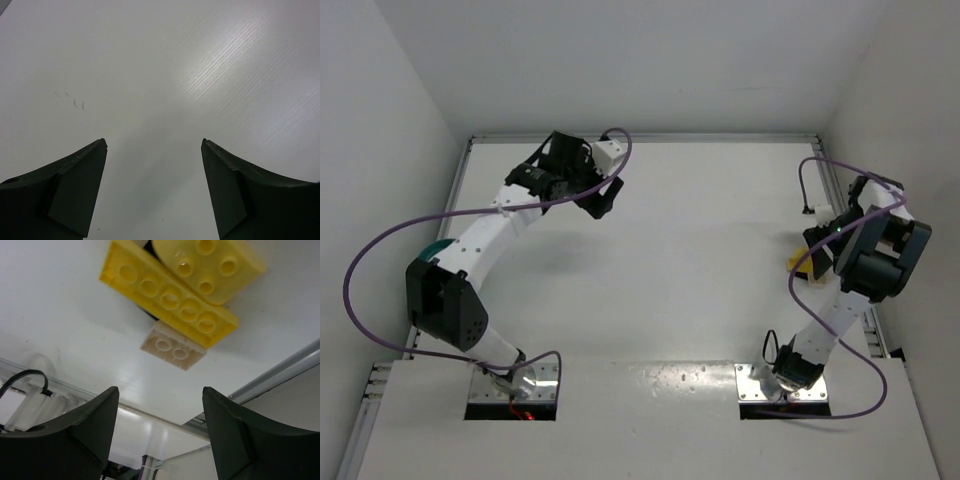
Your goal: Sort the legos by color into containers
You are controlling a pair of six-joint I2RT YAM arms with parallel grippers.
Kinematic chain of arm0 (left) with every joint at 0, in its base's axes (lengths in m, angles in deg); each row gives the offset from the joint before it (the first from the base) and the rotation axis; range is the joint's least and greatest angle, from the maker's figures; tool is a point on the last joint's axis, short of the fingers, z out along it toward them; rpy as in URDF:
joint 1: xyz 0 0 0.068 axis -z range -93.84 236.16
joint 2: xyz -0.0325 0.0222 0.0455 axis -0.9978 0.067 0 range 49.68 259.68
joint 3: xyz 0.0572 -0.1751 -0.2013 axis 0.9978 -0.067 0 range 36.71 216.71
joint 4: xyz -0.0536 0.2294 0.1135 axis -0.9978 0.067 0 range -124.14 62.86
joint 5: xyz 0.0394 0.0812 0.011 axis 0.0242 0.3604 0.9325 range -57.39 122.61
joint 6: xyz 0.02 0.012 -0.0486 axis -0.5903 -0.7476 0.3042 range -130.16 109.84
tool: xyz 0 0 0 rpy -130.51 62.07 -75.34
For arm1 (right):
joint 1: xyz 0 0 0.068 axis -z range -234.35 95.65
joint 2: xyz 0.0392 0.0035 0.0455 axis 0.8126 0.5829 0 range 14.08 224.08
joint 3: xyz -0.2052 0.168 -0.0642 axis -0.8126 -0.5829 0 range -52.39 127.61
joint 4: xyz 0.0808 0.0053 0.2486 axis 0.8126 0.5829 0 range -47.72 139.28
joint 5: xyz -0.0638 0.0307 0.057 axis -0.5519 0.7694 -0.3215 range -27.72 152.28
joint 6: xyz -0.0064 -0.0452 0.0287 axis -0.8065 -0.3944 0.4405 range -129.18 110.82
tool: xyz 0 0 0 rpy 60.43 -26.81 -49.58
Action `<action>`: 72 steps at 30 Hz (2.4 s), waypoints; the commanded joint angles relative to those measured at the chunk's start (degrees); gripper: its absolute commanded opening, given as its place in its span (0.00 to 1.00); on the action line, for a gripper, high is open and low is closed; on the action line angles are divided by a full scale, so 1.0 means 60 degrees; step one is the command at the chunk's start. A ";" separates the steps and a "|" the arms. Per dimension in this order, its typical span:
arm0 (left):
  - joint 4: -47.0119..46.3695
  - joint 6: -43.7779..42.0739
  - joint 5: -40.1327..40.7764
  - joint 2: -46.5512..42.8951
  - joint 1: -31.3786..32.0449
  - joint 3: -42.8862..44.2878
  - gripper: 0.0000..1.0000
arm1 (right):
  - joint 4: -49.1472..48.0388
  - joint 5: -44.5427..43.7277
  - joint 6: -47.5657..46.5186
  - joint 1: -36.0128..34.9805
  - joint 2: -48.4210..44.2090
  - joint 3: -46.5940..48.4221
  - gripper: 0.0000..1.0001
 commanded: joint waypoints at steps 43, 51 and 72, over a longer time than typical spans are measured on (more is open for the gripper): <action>-0.0299 0.0590 0.0332 0.0172 0.0026 -0.0181 0.82 | -0.2017 -0.3568 0.1103 -0.1778 0.1767 0.0146 0.40; -0.0299 0.0590 0.0245 0.0084 -0.0062 -0.0269 0.82 | -0.1080 -0.1023 0.1294 -0.2188 0.1783 0.0146 0.43; -0.1002 0.0678 -0.1058 -0.0867 -0.0443 -0.1147 0.99 | 0.0578 0.0787 -0.1179 -0.3112 -0.1292 0.0298 0.60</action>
